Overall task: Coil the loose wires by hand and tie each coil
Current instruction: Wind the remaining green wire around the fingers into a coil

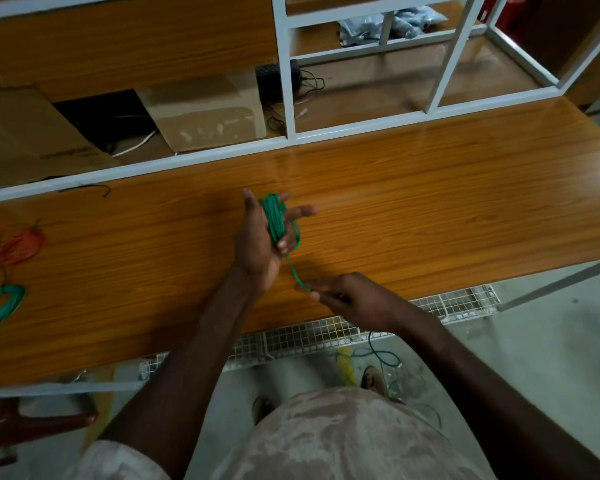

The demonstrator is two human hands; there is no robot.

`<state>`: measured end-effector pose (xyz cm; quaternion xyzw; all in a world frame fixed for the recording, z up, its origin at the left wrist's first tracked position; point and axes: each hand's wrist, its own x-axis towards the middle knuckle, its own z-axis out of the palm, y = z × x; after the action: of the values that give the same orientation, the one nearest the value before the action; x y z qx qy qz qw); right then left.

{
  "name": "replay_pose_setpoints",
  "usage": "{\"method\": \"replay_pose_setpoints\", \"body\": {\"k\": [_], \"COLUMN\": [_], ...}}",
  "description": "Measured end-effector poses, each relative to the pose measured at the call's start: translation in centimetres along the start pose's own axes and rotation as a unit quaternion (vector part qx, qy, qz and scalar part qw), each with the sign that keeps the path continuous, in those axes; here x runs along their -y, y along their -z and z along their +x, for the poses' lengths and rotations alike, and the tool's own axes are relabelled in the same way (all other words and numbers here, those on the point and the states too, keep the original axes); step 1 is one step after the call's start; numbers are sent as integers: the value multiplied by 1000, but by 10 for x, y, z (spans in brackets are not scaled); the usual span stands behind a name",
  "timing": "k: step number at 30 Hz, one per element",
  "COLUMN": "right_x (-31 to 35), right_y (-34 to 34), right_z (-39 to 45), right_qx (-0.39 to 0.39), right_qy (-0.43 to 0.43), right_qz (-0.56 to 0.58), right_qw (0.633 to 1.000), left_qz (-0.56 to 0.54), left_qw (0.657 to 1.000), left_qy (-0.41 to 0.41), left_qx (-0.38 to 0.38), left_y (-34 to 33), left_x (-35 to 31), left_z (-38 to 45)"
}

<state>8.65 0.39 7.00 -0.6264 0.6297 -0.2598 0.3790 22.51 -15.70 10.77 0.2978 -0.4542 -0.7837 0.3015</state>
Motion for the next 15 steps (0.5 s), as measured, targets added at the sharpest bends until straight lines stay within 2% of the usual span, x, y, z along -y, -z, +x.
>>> {"method": "replay_pose_setpoints", "body": {"k": [2, 6, 9, 12, 15], "right_x": [14, 22, 23, 27, 37], "right_y": [-2, 10, 26, 32, 34], "right_z": [-7, -22, -28, -29, -26], "right_qx": [8, -35, -38, -1, 10], "right_qy": [8, 9, 1, 17, 38], "right_qz": [33, 96, 95, 89, 105], "right_qw": [999, 995, 995, 996, 994], "left_qz": [57, 161, 185, 204, 283], "left_qw": [998, 986, 983, 979, 959], "left_qy": [-14, -8, 4, 14, 9], "left_qx": [-24, -45, -14, 15, 33], "left_y": [4, 13, 19, 21, 12], "left_x": [-2, -8, -8, -5, -3], "left_z": [8, 13, 10, 10, 3]}}
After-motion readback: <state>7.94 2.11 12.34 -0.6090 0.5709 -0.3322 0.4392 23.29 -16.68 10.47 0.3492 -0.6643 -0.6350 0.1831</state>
